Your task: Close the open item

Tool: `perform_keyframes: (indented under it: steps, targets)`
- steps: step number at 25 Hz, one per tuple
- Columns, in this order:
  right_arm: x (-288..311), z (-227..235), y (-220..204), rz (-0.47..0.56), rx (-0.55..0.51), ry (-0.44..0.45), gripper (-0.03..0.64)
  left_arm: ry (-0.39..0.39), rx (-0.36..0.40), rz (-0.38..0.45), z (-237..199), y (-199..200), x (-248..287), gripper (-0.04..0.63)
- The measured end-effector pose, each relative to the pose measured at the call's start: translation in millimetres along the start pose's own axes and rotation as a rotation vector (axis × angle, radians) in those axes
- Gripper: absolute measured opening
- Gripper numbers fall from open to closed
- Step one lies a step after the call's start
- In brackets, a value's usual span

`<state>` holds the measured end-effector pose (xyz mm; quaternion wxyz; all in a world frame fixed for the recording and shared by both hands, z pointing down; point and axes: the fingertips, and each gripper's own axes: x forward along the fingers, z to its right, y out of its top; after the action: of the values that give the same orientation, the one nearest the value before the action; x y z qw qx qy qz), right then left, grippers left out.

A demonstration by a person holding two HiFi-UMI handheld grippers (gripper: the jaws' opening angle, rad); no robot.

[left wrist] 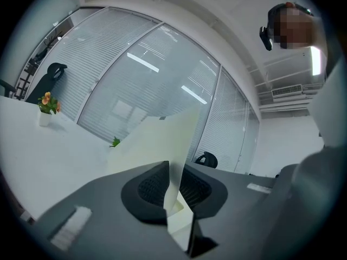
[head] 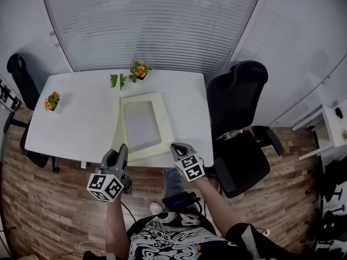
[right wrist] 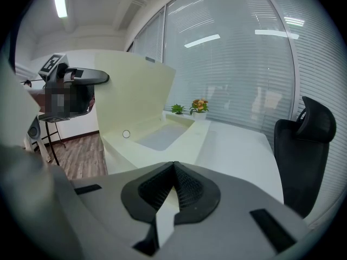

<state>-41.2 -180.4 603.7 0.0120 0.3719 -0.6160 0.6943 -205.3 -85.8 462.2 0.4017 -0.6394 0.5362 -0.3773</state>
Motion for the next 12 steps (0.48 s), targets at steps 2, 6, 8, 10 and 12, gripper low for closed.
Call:
perform_keyframes:
  steps: [2, 6, 8, 10, 12]
  targets:
    - [0.7, -0.6, -0.6, -0.002, 0.001, 0.000, 0.002, -0.010, 0.007, -0.010, 2.5, -2.3, 3.3, 0.038]
    - [0.7, -1.1, -0.1, 0.000, 0.000, 0.000, 0.002, -0.033, 0.028, -0.038, 9.6, -7.5, 10.1, 0.041]
    - [0.7, -1.0, 0.2, -0.001, 0.000, 0.001, 0.002, -0.045, 0.041, -0.054, 13.6, -10.0, 14.2, 0.043]
    - [0.6, -0.8, 0.3, -0.003, -0.001, 0.002, 0.002, -0.056, 0.056, -0.072, 17.5, -12.9, 18.2, 0.044]
    - [0.2, -1.0, 0.2, -0.004, -0.001, 0.002, 0.002, -0.065, 0.072, -0.089, 21.3, -16.1, 21.5, 0.044]
